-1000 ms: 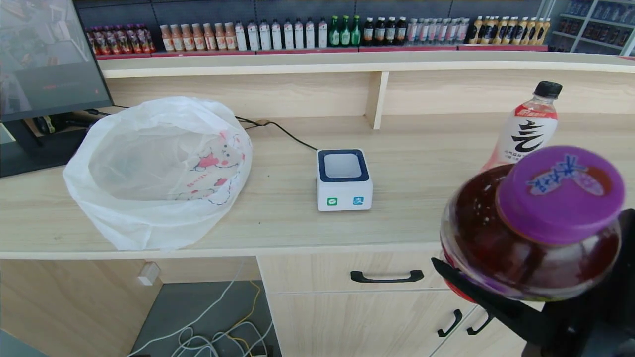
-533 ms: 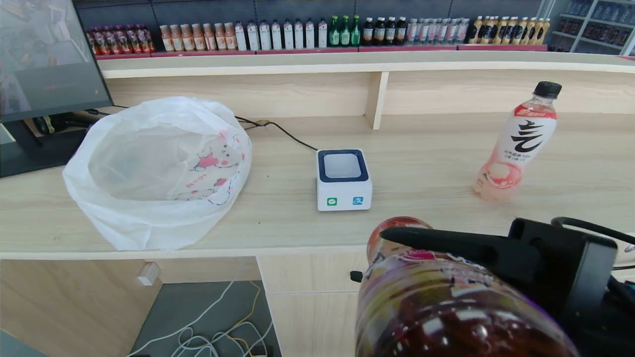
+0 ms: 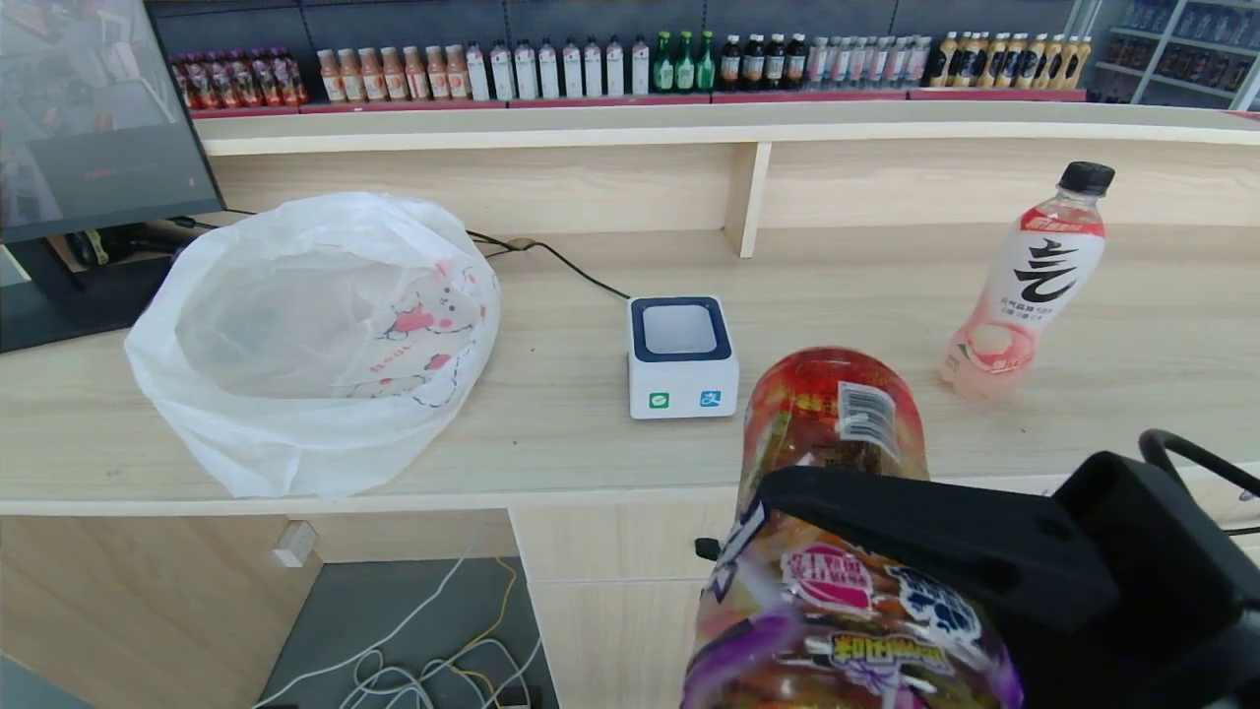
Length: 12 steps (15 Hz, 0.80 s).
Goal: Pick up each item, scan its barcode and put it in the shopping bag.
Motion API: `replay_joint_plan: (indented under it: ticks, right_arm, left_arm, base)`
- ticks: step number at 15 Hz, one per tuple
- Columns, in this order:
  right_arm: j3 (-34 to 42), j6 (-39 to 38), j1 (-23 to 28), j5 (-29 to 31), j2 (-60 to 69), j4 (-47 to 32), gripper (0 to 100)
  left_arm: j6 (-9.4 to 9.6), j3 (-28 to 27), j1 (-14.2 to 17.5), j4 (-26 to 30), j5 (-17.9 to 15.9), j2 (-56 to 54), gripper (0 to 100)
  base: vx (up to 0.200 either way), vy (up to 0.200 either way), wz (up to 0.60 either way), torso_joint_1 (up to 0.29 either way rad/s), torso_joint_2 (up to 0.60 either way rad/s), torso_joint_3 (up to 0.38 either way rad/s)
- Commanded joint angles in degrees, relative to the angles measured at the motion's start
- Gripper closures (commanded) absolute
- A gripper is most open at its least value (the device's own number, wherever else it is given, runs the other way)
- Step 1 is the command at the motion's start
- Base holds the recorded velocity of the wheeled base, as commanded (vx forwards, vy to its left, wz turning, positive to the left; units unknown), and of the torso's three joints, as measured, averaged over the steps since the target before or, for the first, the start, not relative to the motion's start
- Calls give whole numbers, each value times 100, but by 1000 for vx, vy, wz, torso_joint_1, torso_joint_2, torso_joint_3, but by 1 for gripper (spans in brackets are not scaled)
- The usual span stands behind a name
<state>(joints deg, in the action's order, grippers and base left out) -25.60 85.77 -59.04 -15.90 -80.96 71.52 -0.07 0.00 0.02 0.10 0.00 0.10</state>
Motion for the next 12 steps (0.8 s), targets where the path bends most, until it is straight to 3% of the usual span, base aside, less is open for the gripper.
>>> replay_joint_plan:
  ticks: [1,3,7,12]
  right_arm:
    - [134,282,-99,-1,-236,318,100]
    - [205,361,-134,-1,-386,512,100]
    - [143,1275,-468,-1,-377,556,100]
    - [196,1794,-477,-1,-359,688,100]
  left_arm:
    - [-1,0,-2,-1,0,-1,0]
    - [-1,0,-2,-1,0,-1,0]
    - [-1,0,-2,-1,0,-1,0]
    - [-1,0,-2,-1,0,-1,0]
  base:
    - [0,0,0,0,0,0]
    - [0,0,0,0,0,0]
    - [0,0,0,0,0,0]
    - [0,0,0,0,0,0]
